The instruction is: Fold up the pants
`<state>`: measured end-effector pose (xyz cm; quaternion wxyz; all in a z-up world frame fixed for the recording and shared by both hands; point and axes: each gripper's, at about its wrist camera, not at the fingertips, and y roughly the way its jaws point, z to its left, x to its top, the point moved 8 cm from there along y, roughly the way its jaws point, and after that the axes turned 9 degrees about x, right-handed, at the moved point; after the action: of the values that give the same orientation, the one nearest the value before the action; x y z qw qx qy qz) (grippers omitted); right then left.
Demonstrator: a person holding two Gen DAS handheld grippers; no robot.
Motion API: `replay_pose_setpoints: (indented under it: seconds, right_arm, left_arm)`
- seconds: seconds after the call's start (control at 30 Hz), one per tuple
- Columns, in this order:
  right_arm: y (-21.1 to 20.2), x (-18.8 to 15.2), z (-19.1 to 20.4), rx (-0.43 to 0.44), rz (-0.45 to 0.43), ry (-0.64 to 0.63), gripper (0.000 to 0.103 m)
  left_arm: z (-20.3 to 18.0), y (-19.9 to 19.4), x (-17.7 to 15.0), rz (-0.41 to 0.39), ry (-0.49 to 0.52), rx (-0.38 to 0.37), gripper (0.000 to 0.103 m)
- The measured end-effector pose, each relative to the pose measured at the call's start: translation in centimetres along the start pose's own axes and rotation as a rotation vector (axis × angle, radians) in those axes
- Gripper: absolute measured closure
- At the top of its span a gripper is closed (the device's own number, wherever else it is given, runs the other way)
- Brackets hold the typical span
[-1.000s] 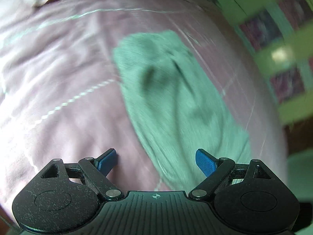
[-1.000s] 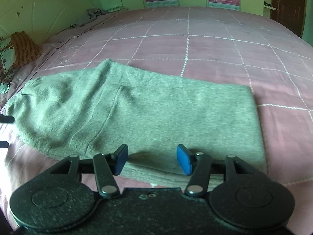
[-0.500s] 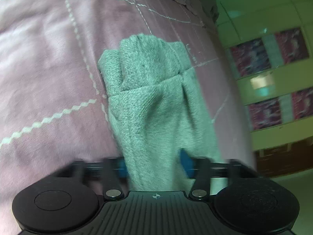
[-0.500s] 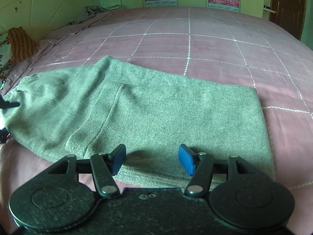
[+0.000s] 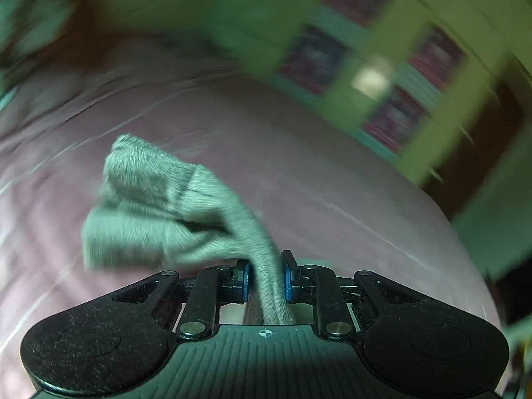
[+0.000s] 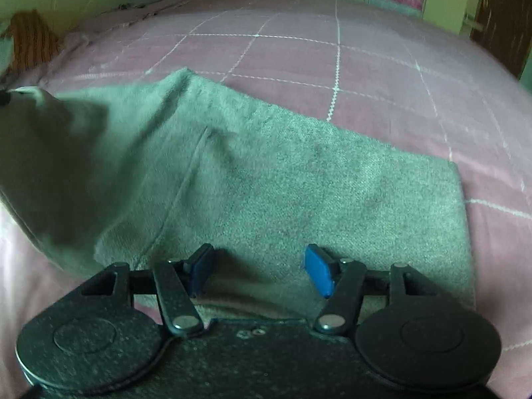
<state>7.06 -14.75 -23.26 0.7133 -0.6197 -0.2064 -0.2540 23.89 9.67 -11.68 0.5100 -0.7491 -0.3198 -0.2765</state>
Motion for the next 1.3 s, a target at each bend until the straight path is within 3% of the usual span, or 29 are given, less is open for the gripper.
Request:
replay_pose_setpoints:
  seconds: [0.1, 0.27, 0.4, 0.5, 0.6, 0.73, 0.83, 1.0, 1.13, 1.2, 1.27, 1.3]
  right_arm:
    - [-2.1, 0.2, -1.5, 0.042, -0.066, 0.103, 0.041]
    - [-5.7, -0.9, -5.0, 0.014, -0.106, 0.142, 0.040]
    - [-8.0, -2.1, -8.9, 0.006, -0.123, 0.218, 0.039]
    - [-9.1, -2.8, -10.5, 0.049, -0.143, 0.276, 0.037]
    - [-9.6, -3.1, -10.9, 0.105, -0.168, 0.310, 0.036]
    - [-9.5, -3.0, -10.8, 0.158, -0.180, 0.341, 0.035]
    - [-9.2, -2.6, -10.5, 0.217, -0.195, 0.376, 0.029]
    - [-7.2, -1.8, -10.1, 0.278, -0.173, 0.425, 0.029]
    - [-5.1, -0.5, -10.1, 0.320, -0.167, 0.527, 0.029]
    - [-4.3, 0.1, -10.4, 0.318, -0.180, 0.570, 0.032]
    - [-3.4, 0.8, -10.8, 0.282, -0.187, 0.584, 0.053]
    - [-3.0, 1.0, -10.8, 0.273, -0.186, 0.581, 0.055]
  left_arm:
    - [-7.0, 0.1, -1.6, 0.024, 0.171, -0.080, 0.084]
    - [-16.9, 1.1, -9.7, 0.122, 0.408, -0.177, 0.084]
    - [-21.2, 2.4, -16.4, 0.209, 0.619, -0.133, 0.078]
    - [-22.2, 1.2, -18.0, 0.212, 0.696, -0.139, 0.076]
    - [-23.1, 0.1, -17.6, 0.211, 0.703, -0.149, 0.075]
    - [-21.9, -1.1, -16.3, 0.243, 0.600, -0.164, 0.075]
    - [-19.1, -0.9, -15.0, 0.250, 0.497, -0.121, 0.075]
    - [-13.8, 0.6, -14.1, 0.271, 0.404, 0.012, 0.074]
    - [-10.3, 2.1, -14.7, 0.335, 0.330, 0.042, 0.073]
    - [-9.2, 2.5, -15.0, 0.353, 0.263, 0.028, 0.073]
    - [-8.8, 2.6, -15.0, 0.357, 0.239, 0.024, 0.073]
    - [-8.9, 2.6, -15.1, 0.356, 0.248, 0.026, 0.073]
